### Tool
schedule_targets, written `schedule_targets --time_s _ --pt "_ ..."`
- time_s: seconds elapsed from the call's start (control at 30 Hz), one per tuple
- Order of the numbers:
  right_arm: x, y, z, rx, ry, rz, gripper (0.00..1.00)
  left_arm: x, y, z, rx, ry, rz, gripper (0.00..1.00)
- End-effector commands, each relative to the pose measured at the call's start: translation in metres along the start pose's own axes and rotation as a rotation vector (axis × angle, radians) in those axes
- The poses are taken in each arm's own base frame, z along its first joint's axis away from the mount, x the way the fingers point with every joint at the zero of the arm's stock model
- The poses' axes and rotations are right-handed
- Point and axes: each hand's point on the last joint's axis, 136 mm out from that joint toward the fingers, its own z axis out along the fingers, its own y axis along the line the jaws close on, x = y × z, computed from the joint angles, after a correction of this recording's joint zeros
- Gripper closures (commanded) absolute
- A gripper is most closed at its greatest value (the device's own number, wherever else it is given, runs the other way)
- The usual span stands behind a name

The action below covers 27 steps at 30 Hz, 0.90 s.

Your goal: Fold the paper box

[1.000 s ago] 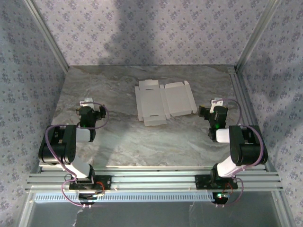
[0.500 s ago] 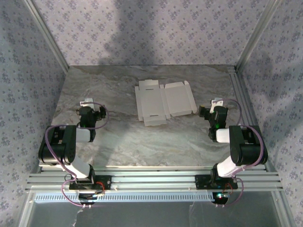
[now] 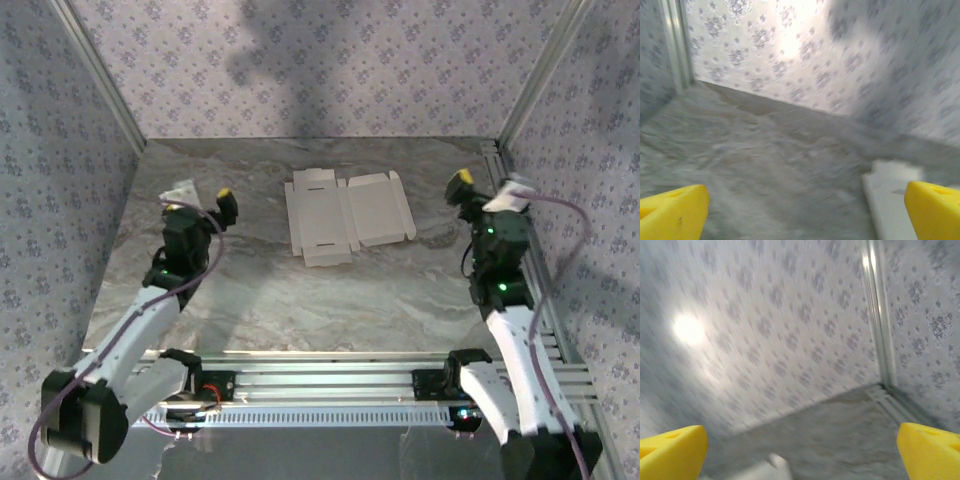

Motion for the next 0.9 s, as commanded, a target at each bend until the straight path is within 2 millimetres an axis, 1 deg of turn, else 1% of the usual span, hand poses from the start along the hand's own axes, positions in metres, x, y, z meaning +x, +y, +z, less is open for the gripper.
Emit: schedule_targets --time_s 0.0,0.03,0.07,0.1,0.13,0.2,0.23,0.3,0.37,0.43,0.5,0.6,0.67,0.8,0.87 --pt "0.078 -0.006 -0.006 -0.002 0.35 0.241 0.07 0.093 -0.013 -0.002 0.093 0.454 -0.304 0.0" --pt "0.088 0.009 -0.006 -0.068 0.43 0.209 0.04 0.111 -0.022 -0.003 0.088 0.549 -0.313 0.0" --pt "0.105 0.021 -0.007 -0.081 0.535 0.179 0.04 0.128 -0.034 -0.003 0.074 0.638 -0.299 0.01" --pt "0.124 0.031 -0.01 -0.076 0.628 0.127 0.09 0.146 -0.048 -0.005 0.082 0.717 -0.268 0.04" --pt "0.137 0.039 -0.012 -0.077 0.684 0.079 0.11 0.16 -0.059 -0.006 0.094 0.767 -0.258 0.05" --pt "0.171 0.062 -0.02 -0.099 0.802 -0.066 0.13 0.186 -0.084 -0.006 0.128 0.83 -0.274 0.08" --pt "0.185 0.071 -0.023 -0.114 0.844 -0.109 0.14 0.193 -0.09 -0.004 0.129 0.841 -0.279 0.08" --pt "0.21 0.086 -0.03 -0.147 0.929 -0.161 0.16 0.213 -0.095 0.001 0.099 0.881 -0.285 0.1" --pt "0.225 0.095 -0.035 -0.165 0.974 -0.179 0.17 0.224 -0.1 0.008 0.101 0.904 -0.291 0.12" --pt "0.234 0.103 -0.039 -0.192 0.989 -0.186 0.17 0.231 -0.108 0.018 0.134 0.896 -0.292 0.15" --pt "0.24 0.106 -0.041 -0.209 1.002 -0.186 0.17 0.236 -0.113 0.028 0.146 0.9 -0.279 0.17" --pt "0.246 0.107 -0.043 -0.217 1.023 -0.184 0.18 0.244 -0.115 0.043 0.139 0.903 -0.256 0.21" --pt "0.247 0.106 -0.044 -0.223 1.029 -0.188 0.18 0.248 -0.12 0.053 0.16 0.904 -0.27 0.24" --pt "0.247 0.105 -0.047 -0.227 1.032 -0.193 0.18 0.26 -0.128 0.072 0.193 0.928 -0.28 0.42" --pt "0.246 0.105 -0.047 -0.231 1.031 -0.194 0.18 0.263 -0.131 0.079 0.199 0.929 -0.272 0.44"
